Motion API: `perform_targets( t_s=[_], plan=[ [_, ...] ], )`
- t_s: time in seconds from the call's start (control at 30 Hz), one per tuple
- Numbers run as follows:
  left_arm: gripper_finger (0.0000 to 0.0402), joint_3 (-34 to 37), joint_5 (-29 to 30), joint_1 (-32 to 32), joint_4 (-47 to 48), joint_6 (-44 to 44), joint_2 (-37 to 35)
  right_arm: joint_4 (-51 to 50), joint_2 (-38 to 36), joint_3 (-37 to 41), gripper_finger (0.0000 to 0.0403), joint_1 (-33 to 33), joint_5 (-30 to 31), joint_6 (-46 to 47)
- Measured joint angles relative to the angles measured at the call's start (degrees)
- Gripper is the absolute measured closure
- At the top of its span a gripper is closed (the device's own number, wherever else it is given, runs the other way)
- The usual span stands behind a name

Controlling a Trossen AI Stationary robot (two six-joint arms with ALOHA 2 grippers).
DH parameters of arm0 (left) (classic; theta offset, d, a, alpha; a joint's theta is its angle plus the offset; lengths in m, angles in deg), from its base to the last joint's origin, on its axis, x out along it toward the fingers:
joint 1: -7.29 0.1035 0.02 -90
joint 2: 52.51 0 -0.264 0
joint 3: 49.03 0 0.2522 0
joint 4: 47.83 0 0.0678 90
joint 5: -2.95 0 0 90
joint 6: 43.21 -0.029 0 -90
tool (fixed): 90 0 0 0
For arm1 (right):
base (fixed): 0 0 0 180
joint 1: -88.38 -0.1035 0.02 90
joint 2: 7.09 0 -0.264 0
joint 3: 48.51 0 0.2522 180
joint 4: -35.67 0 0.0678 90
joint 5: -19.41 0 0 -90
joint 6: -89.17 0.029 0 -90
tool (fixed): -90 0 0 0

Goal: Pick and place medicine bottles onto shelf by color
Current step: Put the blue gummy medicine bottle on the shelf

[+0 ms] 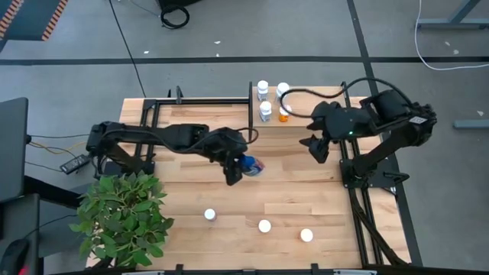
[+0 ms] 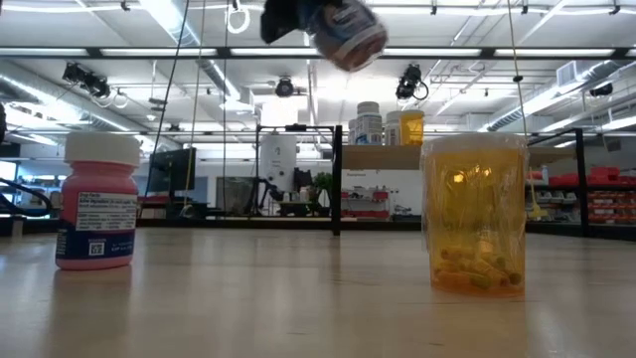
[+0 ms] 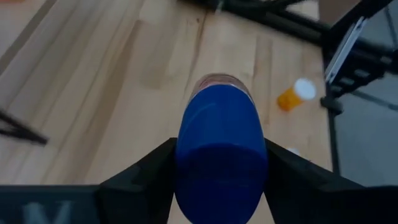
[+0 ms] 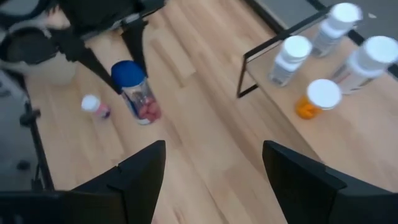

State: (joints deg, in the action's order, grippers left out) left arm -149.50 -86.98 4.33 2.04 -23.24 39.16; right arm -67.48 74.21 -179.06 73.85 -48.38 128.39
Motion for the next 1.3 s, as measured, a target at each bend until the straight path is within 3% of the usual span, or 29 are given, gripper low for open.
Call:
perform_targets(
  t_s=[0.2,0.47,0.9,1.13,1.3],
  plan=[
    [0.0196,-7.05,0.03,-0.48,-0.04,2.4,4.54,1.58,0.19,0.0,0.0127,0.02,-1.55,-0.21],
    [0.0196,-14.97,0.07,-0.48,0.05,1.47,6.61,7.62,2.63,0.02,0.0124,-0.02,-9.59,-3.01],
    [0.019,-15.9,-0.08,-1.18,-2.02,-1.15,6.58,13.95,7.25,0.0,0.0075,0.04,-13.66,-10.02],
    [0.0198,-15.92,-0.04,-1.55,-2.88,-3.7,6.09,13.47,9.84,0.02,0.0072,0.57,-16.38,-10.94],
    [0.0187,-15.9,-0.88,-2.33,-3.14,-4.26,6.11,13.37,9.85,0.02,0.0072,0.79,-14.41,-11.06]
  ],
)
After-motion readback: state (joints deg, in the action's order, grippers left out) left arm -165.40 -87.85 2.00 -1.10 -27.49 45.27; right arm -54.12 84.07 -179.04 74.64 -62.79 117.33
